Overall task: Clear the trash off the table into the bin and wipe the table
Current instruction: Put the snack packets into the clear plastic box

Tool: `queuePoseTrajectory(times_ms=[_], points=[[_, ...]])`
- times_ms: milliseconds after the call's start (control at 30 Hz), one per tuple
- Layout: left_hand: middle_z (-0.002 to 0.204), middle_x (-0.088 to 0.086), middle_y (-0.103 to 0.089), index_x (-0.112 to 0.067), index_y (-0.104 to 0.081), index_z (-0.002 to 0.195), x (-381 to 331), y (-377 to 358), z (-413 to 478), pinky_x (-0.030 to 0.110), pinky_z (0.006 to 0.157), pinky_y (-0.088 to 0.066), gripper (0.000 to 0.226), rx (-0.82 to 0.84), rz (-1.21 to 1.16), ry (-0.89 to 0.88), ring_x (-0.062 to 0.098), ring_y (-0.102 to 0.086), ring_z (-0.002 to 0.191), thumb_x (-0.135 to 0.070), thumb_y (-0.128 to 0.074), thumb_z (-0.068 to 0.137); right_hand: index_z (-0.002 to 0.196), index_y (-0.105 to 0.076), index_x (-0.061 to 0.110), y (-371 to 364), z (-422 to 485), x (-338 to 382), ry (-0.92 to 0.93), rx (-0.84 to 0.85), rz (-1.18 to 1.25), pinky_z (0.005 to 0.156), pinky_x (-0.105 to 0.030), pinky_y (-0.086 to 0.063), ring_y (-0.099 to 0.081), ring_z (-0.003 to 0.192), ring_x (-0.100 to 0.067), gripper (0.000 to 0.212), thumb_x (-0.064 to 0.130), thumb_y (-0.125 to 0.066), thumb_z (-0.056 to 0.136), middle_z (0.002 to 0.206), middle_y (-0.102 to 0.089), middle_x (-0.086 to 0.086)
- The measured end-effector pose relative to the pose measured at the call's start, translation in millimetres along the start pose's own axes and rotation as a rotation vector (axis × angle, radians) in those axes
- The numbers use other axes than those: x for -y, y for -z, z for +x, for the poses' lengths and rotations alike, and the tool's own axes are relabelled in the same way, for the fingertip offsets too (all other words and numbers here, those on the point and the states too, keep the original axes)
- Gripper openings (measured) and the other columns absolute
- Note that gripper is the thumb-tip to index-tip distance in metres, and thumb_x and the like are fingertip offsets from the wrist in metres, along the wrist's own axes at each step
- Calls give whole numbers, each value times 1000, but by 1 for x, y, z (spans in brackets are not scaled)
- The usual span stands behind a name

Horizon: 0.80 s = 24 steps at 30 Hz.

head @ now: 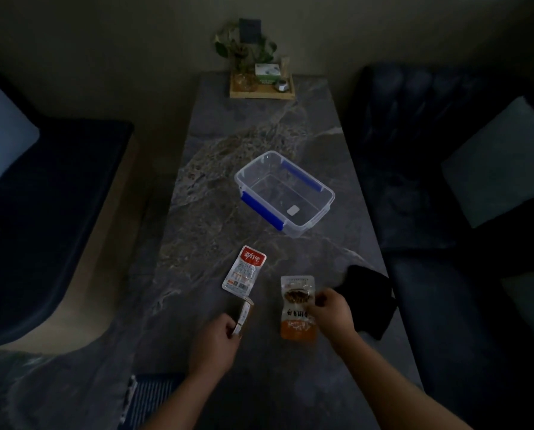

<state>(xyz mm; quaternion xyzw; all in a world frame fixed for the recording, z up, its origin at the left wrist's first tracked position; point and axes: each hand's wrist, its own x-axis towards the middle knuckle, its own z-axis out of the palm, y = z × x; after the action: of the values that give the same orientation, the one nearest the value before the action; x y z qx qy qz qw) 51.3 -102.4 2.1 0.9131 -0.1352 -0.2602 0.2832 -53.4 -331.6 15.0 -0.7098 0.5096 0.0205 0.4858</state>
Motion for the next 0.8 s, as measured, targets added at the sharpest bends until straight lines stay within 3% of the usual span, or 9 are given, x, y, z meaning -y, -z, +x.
queuePoseTrajectory(times_ms=[167,300,400,533,700,800], points=[[67,-10,-69,-27,-63,73,-8,14,9,25,53,-50,18,-39,-275,78,3,-65,60,-16,-76,79,95,-66,12,6,5,18,8,-22,237,70,-47,-65,-77,76,-20,15,9,-79,87,89,-77,-8],[71,-7,-71,-25,-66,76,-35,33,33,21,56,-47,19,-65,-397,70,5,-67,68,-10,-77,78,99,-67,13,15,14,47,3,-10,410,57,-31,-62,-78,73,-17,15,10,-76,89,87,-79,-5],[80,-3,-73,-23,-67,82,-66,48,59,27,61,-51,17,-69,-496,83,12,-70,74,-9,-76,79,99,-67,12,25,26,73,31,-29,454,62,-35,-63,-78,74,-18,15,11,-77,88,89,-79,-7],[82,-4,-73,-26,-67,87,-114,64,101,31,60,-57,16,-58,-569,104,10,-72,69,-14,-75,81,97,-66,13,41,48,107,82,-79,457,56,-28,-61,-77,70,-13,14,12,-78,88,87,-77,-5],[81,-1,-74,-25,-67,82,-169,74,158,36,66,-59,16,-96,-646,78,15,-72,71,-14,-77,79,97,-66,11,59,92,135,78,-140,506,73,-45,-65,-77,78,-22,11,9,-75,90,91,-77,-9],[82,3,-73,-22,-67,81,-193,73,188,35,65,-59,17,-89,-660,75,18,-72,72,-9,-77,78,96,-65,13,65,119,149,72,-164,492,74,-47,-65,-77,79,-23,12,9,-75,90,91,-76,-9]])
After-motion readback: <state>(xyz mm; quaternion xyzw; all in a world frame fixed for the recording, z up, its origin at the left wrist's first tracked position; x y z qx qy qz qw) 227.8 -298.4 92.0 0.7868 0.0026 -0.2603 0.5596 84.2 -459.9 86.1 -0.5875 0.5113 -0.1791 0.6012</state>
